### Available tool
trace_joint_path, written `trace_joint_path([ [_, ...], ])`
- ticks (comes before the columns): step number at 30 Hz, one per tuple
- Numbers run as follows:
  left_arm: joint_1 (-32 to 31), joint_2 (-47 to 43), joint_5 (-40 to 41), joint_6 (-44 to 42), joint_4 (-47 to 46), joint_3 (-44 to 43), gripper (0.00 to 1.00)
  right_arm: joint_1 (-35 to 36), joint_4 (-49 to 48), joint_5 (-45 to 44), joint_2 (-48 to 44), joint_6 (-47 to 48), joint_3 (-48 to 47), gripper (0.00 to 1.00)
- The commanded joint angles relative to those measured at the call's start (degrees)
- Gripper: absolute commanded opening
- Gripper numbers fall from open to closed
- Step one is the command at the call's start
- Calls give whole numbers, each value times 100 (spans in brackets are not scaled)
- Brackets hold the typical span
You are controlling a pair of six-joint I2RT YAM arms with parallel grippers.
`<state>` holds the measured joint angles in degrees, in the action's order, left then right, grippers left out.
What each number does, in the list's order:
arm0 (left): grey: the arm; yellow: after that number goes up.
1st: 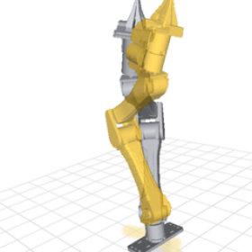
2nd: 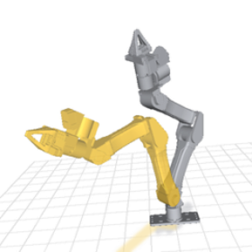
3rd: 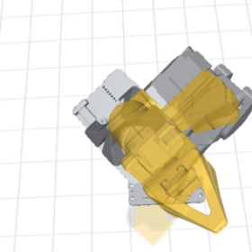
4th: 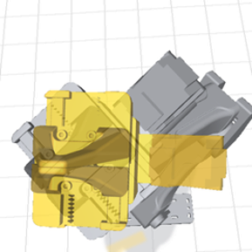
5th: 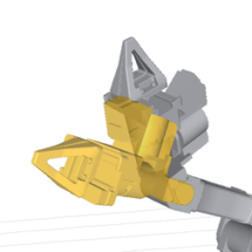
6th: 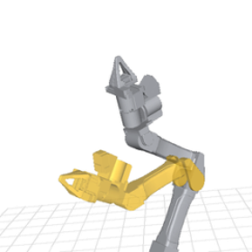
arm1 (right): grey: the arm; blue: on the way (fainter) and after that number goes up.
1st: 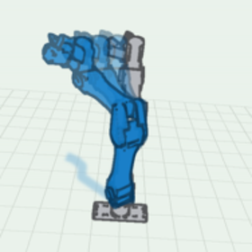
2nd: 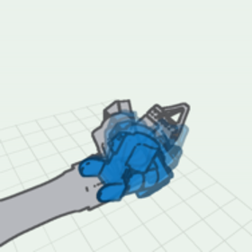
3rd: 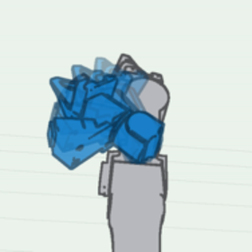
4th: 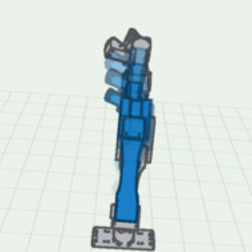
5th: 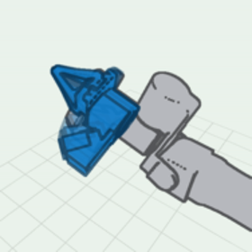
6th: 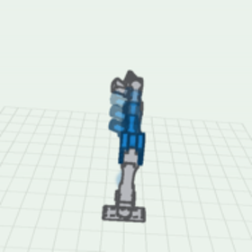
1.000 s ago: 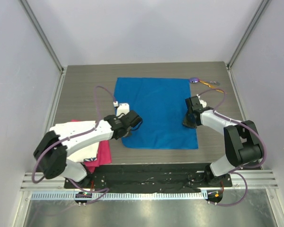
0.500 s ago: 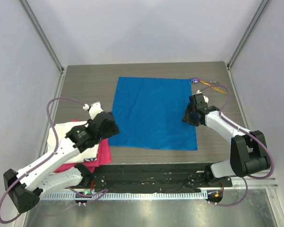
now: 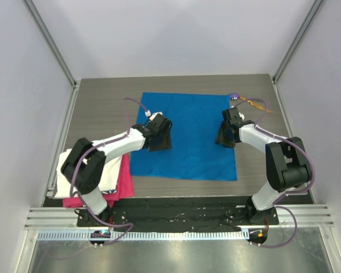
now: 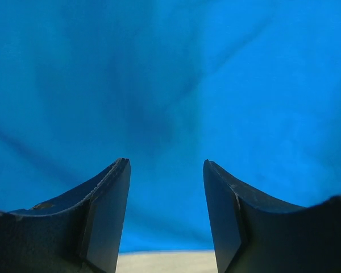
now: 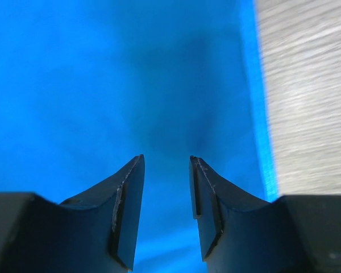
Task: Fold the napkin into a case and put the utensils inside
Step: Flatten out the crumpled napkin at the center of the board, then pick up the flattened napkin from the center of the board.
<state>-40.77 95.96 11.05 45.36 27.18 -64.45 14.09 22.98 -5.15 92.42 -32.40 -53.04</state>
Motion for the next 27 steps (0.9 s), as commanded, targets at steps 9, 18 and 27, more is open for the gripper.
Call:
trace_joint_path([
  [9, -123, 863, -657, 263, -1504, 336, 58, -328, 66, -1594, 934, 910, -901, 44],
  [18, -282, 57, -824, 271, -1190, 318, 64, -319, 1005, -1998, 216, 745, -1175, 59],
  [27, -256, -1588, -68, 69, 59, 608, 69, -1066, 1885, -1216, -1814, -791, 476, 61],
])
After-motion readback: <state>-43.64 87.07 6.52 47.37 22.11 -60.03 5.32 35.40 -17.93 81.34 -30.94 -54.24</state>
